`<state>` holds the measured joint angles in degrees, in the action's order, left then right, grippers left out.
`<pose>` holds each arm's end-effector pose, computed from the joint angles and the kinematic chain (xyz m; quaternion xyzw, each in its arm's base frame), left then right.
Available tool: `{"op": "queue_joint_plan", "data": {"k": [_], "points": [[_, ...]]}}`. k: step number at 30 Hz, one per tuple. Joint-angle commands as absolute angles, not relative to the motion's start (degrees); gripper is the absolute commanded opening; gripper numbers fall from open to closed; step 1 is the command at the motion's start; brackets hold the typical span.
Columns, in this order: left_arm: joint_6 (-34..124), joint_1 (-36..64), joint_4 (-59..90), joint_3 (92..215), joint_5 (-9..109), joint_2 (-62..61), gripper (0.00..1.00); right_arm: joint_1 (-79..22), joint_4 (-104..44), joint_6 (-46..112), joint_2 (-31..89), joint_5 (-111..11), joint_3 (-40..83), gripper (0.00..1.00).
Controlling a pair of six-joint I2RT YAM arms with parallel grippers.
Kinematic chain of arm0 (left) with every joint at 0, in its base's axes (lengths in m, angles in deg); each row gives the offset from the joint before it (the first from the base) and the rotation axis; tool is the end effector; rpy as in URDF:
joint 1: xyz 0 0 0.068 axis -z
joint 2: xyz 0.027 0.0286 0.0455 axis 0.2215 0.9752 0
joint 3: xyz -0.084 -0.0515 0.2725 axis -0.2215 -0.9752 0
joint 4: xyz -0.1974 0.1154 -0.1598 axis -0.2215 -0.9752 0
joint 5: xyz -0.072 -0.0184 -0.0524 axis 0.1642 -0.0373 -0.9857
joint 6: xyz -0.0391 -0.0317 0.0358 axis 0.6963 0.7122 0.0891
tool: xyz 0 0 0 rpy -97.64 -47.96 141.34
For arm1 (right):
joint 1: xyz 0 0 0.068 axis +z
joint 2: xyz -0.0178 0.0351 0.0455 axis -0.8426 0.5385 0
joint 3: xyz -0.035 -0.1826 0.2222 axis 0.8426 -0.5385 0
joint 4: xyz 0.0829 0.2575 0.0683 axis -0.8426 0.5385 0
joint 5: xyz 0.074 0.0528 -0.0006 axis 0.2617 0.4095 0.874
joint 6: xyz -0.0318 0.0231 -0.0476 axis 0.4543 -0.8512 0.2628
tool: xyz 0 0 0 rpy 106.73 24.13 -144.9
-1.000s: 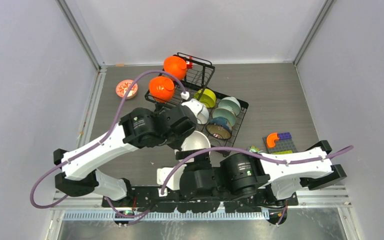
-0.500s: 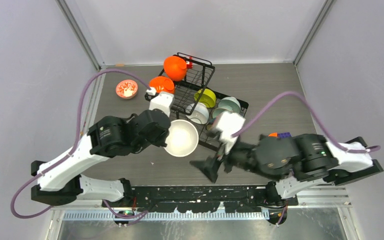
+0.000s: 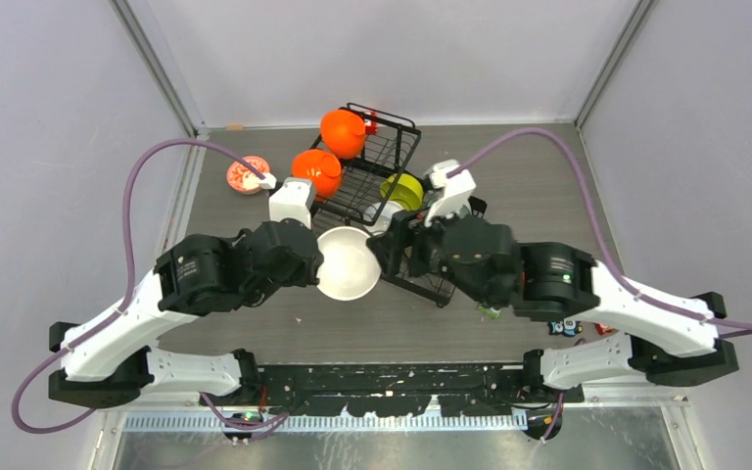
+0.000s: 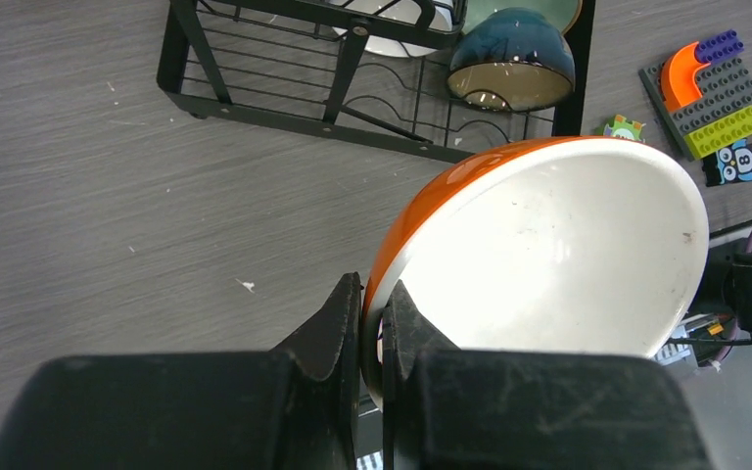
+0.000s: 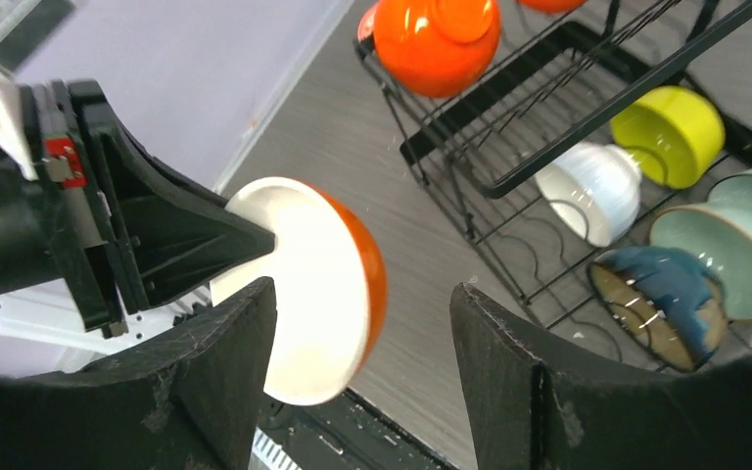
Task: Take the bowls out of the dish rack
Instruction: Place the bowl at the center of the board.
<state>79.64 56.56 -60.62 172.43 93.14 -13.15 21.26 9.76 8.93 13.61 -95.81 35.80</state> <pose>0.0848 -0.1493 0.4633 0.0657 0.8870 -0.1576 0.4290 0.0730 0.2166 0.5005 -0.1261 0.7721 0.3082 0.5413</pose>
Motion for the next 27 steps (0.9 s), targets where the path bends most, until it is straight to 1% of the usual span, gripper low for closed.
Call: {"op": "queue_joint_plan", "data": {"k": [1, 5, 12, 23, 25, 27], "points": [[82.83, 56.37, -58.19, 173.22, 94.58, -13.26, 0.00, 20.02, 8.79, 3.77, 16.51, -90.70, 37.54, 0.68], [84.16, 56.42, -59.57, 173.66, 93.91, -12.52, 0.00, 19.20, 12.96, 3.24, 19.57, -90.62, 39.75, 0.61], [86.84, 56.43, -61.23, 172.97, 93.24, -12.07, 0.00, 18.77, 16.62, 2.98, 20.53, -93.68, 38.32, 0.51], [90.15, 56.38, -61.52, 171.79, 91.53, -12.05, 0.00, 17.77, 19.27, 1.84, 22.91, -92.57, 37.33, 0.38], [90.75, 56.41, -61.59, 171.38, 91.27, -11.88, 0.00, 17.81, 19.26, 1.53, 23.55, -92.11, 37.53, 0.34], [91.25, 56.42, -61.87, 171.26, 91.13, -11.70, 0.00, 17.82, 19.26, 1.31, 24.17, -91.58, 37.54, 0.27]]}}
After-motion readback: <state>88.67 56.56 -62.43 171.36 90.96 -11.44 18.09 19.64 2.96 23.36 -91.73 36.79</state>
